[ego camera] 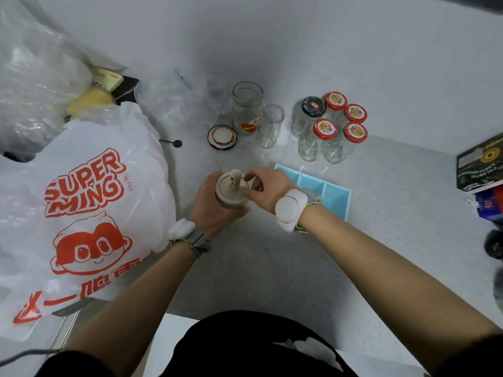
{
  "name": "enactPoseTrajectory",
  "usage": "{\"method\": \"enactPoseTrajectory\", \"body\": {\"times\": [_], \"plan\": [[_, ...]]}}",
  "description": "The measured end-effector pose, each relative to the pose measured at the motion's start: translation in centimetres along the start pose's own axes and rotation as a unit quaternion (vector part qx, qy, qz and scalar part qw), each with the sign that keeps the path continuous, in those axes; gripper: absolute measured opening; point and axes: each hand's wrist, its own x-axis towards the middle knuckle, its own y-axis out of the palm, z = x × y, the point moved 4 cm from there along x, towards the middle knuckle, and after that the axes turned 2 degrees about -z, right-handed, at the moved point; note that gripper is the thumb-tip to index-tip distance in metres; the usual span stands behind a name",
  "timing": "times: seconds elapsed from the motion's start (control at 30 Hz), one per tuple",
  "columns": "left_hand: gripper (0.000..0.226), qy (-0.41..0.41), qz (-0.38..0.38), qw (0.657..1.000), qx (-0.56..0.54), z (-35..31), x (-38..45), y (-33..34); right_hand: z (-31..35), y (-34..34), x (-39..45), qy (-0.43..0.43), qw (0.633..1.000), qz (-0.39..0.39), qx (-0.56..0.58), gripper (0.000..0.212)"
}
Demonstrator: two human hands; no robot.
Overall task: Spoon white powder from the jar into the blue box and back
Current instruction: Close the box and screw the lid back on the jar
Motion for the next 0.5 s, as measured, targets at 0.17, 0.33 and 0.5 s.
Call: {"method": "enactPoseTrajectory", "body": {"times": [0.17, 0.33, 0.5], "plan": [[0.071, -0.009, 0.026, 1.000, -0.015, 0.7, 1.6, 0.2, -1.2, 0.5, 1.2, 0.038, 0.999, -0.016, -0.004, 0.026], [0.092, -0.040, 0.058, 0.997, -0.020, 1.5, 1.9, 0.8, -2.1, 1.5, 1.7, 0.057, 0.998, -0.022, -0.009, 0.024], [0.088, -0.051, 0.069, 0.996, -0.026, 2.1, 2.2, 1.6, -2.5, 1.5, 1.6, 0.063, 0.997, -0.030, -0.011, 0.024]]}}
